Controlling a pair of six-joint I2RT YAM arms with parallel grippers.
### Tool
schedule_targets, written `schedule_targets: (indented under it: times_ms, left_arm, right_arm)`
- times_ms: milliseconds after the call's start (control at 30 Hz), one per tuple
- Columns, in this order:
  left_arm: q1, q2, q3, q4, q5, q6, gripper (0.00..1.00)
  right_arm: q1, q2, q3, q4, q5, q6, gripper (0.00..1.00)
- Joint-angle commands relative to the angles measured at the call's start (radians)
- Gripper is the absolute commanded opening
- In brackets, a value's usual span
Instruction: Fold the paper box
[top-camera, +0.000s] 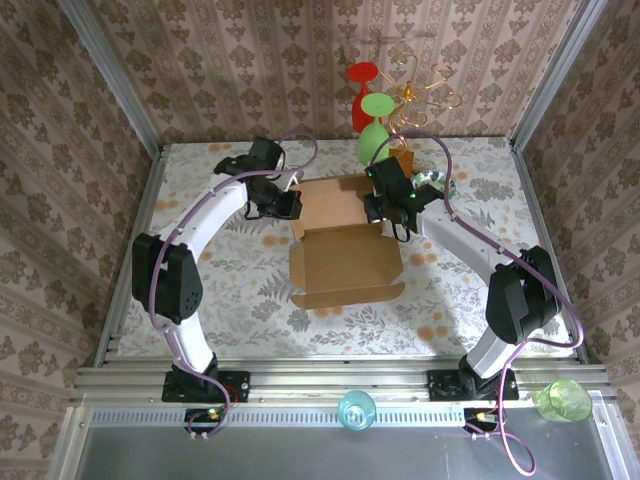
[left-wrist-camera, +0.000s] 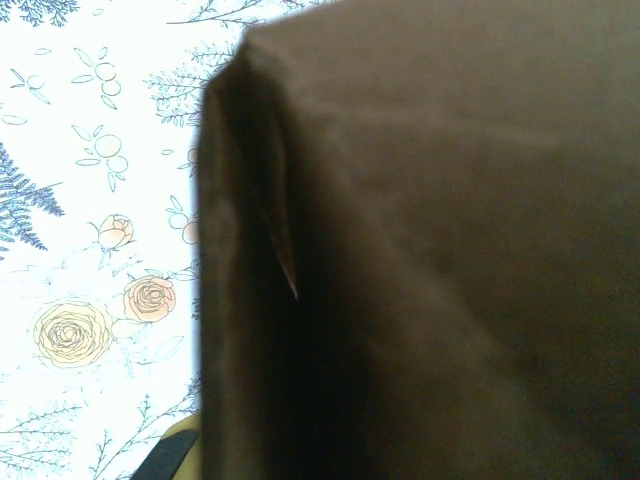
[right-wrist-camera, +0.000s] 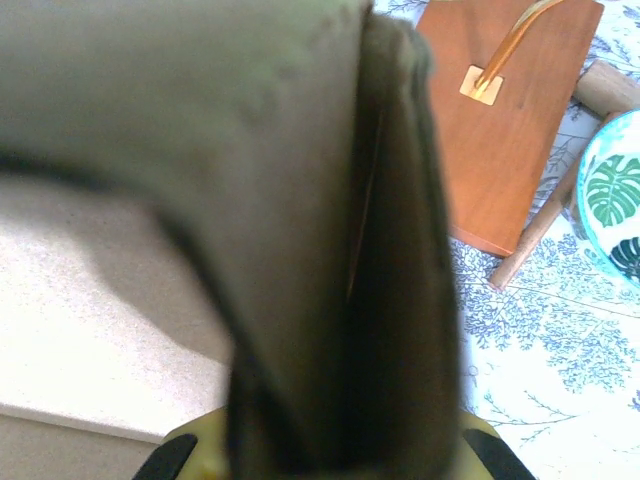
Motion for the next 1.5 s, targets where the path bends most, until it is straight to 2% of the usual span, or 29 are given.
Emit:
schedule_targets:
  times_ms: [0, 133, 533, 633, 733, 800, 933, 1067, 1133, 1400, 1467]
  left_arm:
    - [0.002, 0.019, 0.044, -0.055, -0.01, -0.015, 0.0]
    - [0.001, 0.024, 0.055, -0.07, -0.019, -0.02, 0.0]
    - [0.002, 0.032, 0.056, -0.078, -0.017, -0.019, 0.0]
    - [0.002, 0.034, 0.06, -0.081, -0.014, -0.019, 0.0]
    - [0.002, 0.037, 0.065, -0.086, -0.014, -0.017, 0.0]
    - [0.002, 0.038, 0.065, -0.088, -0.013, -0.017, 0.0]
    - [0.002, 0.039, 0.068, -0.089, -0.016, -0.02, 0.0]
    - [-0.028, 0.04, 0.073, -0.094, -0.036, -0.026, 0.0]
    - [-0.03, 0.041, 0.073, -0.091, -0.048, -0.035, 0.0]
    - [-0.042, 0.024, 0.034, -0.029, -0.106, -0.082, 0.0]
    - [-0.042, 0.017, 0.009, 0.002, -0.11, -0.093, 0.05]
  right_arm:
    - [0.002, 0.041, 0.047, -0.103, 0.143, 0.023, 0.0]
    - [0.004, 0.052, 0.065, -0.129, 0.157, 0.046, 0.01]
    - [-0.015, 0.024, 0.099, -0.115, 0.013, 0.028, 0.26]
    - [-0.016, 0.021, 0.098, -0.114, 0.005, 0.033, 0.28]
    - [-0.021, 0.021, 0.1, -0.114, 0.0, 0.036, 0.25]
    - [-0.021, 0.026, 0.103, -0.119, 0.008, 0.035, 0.13]
    - [-0.019, 0.038, 0.113, -0.139, 0.055, 0.037, 0.0]
    - [-0.006, 0.055, 0.143, -0.187, 0.16, 0.043, 0.0]
    - [-0.005, 0.06, 0.153, -0.201, 0.175, 0.056, 0.0]
    - [0.004, 0.048, 0.163, -0.212, 0.102, 0.101, 0.0]
    - [0.007, 0.049, 0.169, -0.224, 0.071, 0.11, 0.0]
